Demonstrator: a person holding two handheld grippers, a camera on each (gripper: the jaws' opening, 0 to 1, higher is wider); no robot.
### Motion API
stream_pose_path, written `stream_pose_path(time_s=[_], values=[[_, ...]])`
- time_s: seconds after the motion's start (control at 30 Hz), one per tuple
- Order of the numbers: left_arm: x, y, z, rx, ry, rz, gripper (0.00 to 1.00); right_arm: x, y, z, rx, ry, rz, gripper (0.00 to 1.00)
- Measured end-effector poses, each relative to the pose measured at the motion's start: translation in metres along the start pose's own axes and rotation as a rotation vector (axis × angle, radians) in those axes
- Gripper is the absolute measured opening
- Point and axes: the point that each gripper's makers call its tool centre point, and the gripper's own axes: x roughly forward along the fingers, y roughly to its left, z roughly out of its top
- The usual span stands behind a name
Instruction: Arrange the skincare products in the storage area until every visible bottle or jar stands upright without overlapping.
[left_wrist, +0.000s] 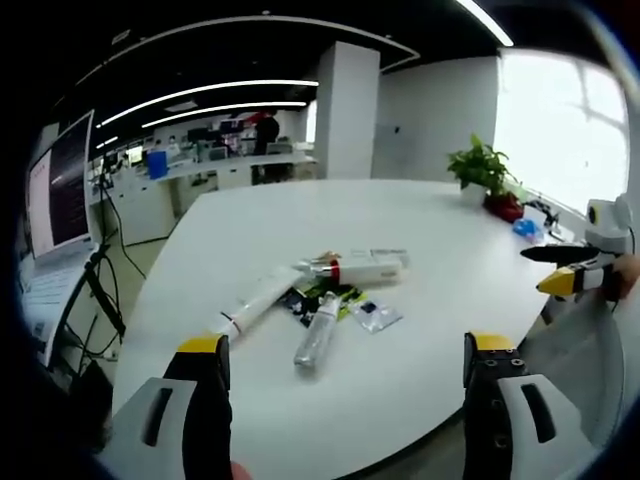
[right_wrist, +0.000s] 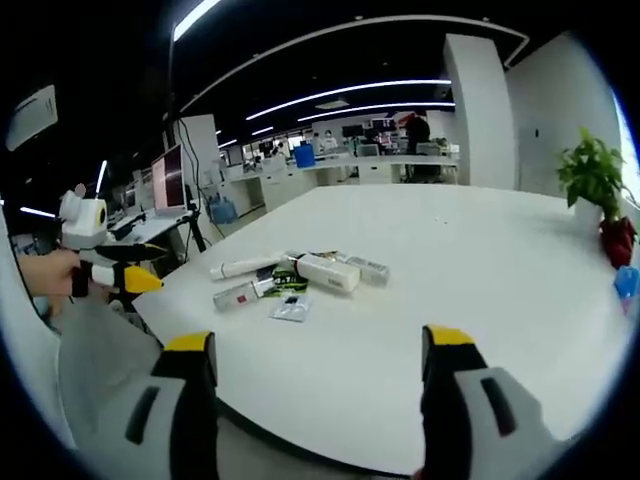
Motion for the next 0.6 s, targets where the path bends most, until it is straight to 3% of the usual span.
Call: stream_pose_path(time_s=[0.6], values=[[0.0004, -0.0013, -0.0010, 0.007, 0.004, -0.010, 0.94, 0.0012, -0.0005, -0.0025, 0.012, 0.017, -0.002, 0.85]])
